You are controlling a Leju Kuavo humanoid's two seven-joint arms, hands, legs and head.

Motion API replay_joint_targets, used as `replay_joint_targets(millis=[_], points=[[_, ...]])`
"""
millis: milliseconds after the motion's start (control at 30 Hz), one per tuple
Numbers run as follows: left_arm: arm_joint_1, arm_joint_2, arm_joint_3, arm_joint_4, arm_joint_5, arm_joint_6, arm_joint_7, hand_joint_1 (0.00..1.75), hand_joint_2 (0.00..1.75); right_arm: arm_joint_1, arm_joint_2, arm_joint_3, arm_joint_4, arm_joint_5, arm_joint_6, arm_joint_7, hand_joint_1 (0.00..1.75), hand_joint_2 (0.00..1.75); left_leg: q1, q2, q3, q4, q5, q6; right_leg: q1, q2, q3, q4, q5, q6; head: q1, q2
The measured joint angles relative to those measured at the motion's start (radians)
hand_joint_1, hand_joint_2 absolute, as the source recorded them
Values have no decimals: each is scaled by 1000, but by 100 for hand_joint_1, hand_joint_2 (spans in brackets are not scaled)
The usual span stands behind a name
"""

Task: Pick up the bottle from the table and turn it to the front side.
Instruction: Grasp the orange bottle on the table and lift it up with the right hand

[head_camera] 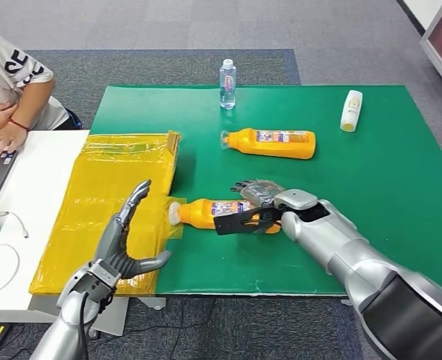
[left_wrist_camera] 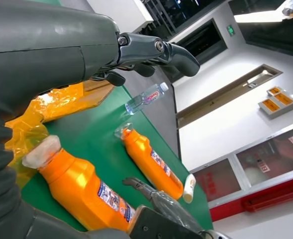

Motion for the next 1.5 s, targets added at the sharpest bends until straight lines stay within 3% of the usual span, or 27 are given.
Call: replay_joint_targets(millis=[500,767,867,1000,1033,1500], points=[[-3,0,9,4,13,-1,0,0,175,-13,10,3,59,27,106,-6,0,175,0,0,0,0,0,0,0,0,0,0,0,0,0,0],[-24,4,17,6,33,0,0,0,175,-13,18,5,82,25,113,-11,0,175,0,0,0,0,0,0,0,0,0,0,0,0,0,0],[-31,5,21,7,33,0,0,0,175,-14,18,5,87,25,118,-13,20,175,0,0,0,0,0,0,0,0,0,0,0,0,0,0],[-37,6,22,7,33,1,0,0,175,-16,19,5,91,22,121,-16,168,175,0,0,0,0,0,0,0,0,0,0,0,0,0,0],[-38,6,22,7,34,1,0,0,175,-16,19,5,92,20,118,-17,175,175,0,0,0,0,0,0,0,0,0,0,0,0,0,0],[-41,10,22,7,35,3,0,0,175,-11,18,-11,99,-6,73,-32,175,175,0,0,0,0,0,0,0,0,0,0,0,0,0,0]])
